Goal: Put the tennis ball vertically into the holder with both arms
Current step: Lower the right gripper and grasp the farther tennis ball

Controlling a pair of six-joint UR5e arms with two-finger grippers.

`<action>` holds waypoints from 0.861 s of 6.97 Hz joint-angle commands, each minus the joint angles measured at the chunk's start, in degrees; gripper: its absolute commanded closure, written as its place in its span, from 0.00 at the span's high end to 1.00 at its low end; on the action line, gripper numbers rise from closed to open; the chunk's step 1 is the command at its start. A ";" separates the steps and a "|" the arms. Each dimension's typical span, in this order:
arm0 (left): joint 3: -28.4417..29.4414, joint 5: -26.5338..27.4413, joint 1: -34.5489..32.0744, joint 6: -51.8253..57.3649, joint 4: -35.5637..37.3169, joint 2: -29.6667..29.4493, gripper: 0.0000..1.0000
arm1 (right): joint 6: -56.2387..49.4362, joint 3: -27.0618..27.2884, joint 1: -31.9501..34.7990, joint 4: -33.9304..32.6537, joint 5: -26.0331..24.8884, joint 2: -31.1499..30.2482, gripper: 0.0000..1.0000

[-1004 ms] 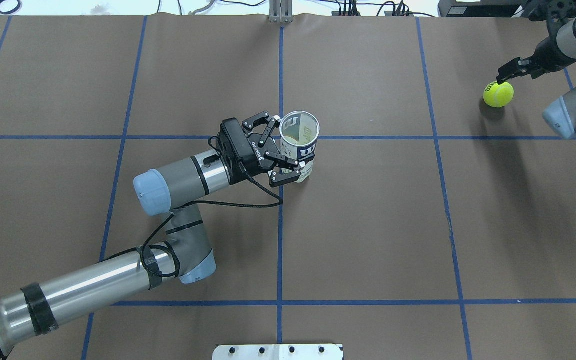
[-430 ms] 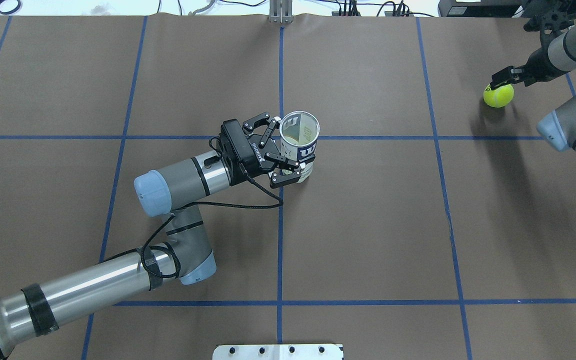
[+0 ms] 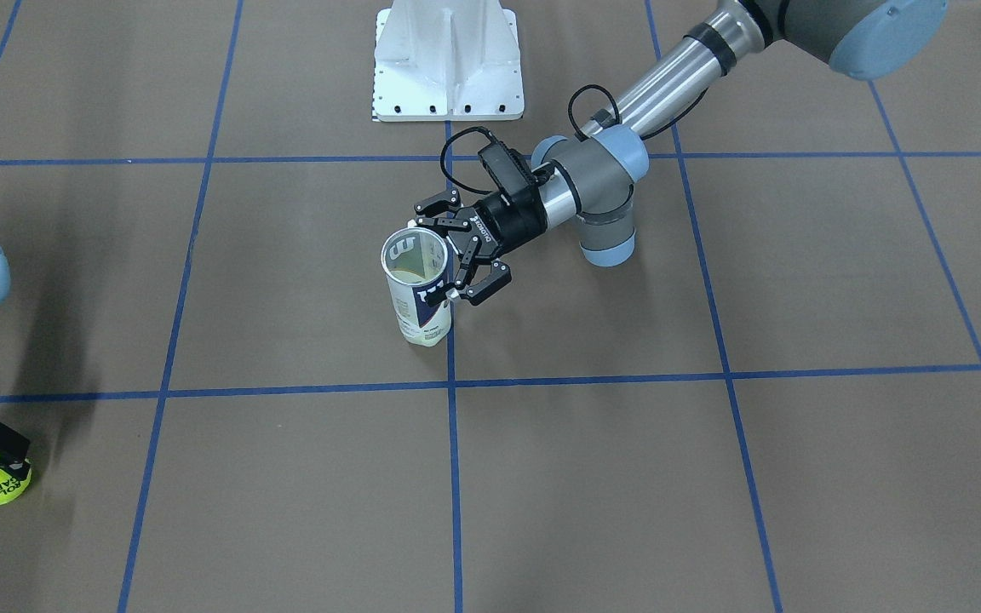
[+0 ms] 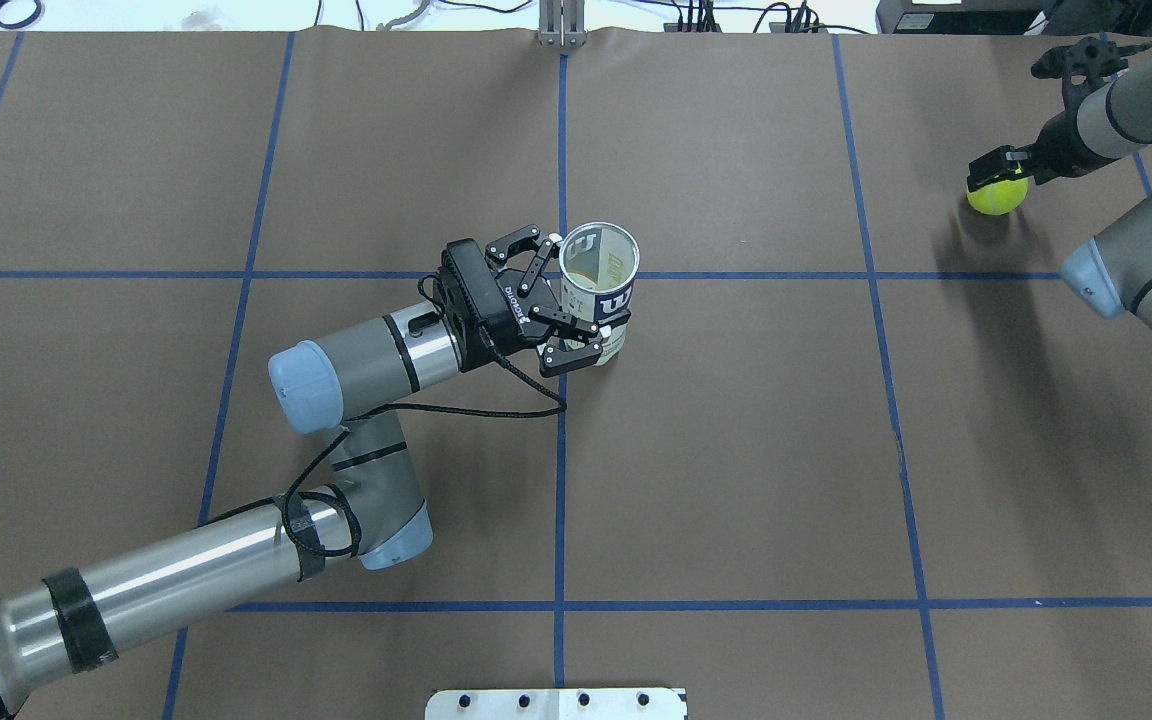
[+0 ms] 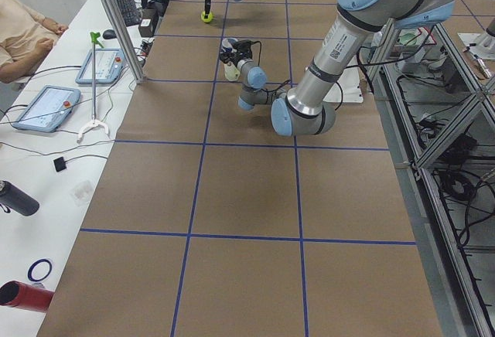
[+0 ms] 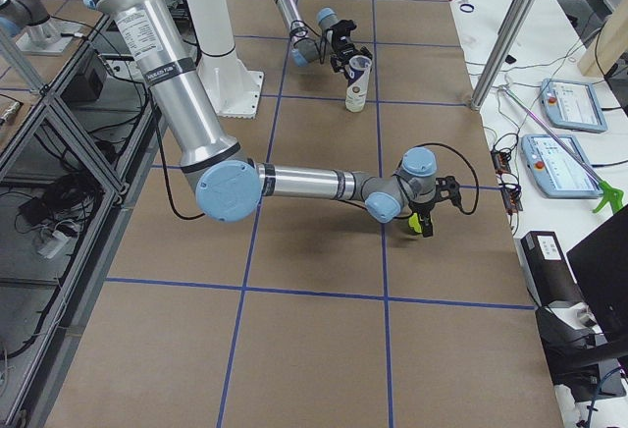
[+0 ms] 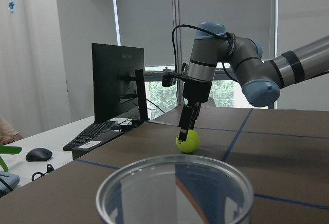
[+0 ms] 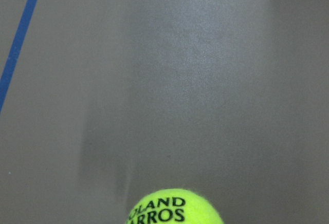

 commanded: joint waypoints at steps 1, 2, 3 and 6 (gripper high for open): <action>0.00 0.00 0.00 0.00 -0.01 0.00 1.00 | 0.00 0.07 -0.94 0.06 -0.83 -0.39 0.19; 0.00 0.00 0.00 0.00 -0.09 0.00 1.00 | 0.17 0.50 -1.03 -0.03 -0.83 -0.48 0.00; -0.09 0.00 0.00 0.00 -0.10 0.00 1.00 | 1.56 1.46 -0.95 -0.11 -0.49 -0.40 0.00; -0.09 0.00 0.09 0.00 -0.01 0.00 0.99 | 10.78 19.06 -1.03 -15.41 3.38 0.74 0.00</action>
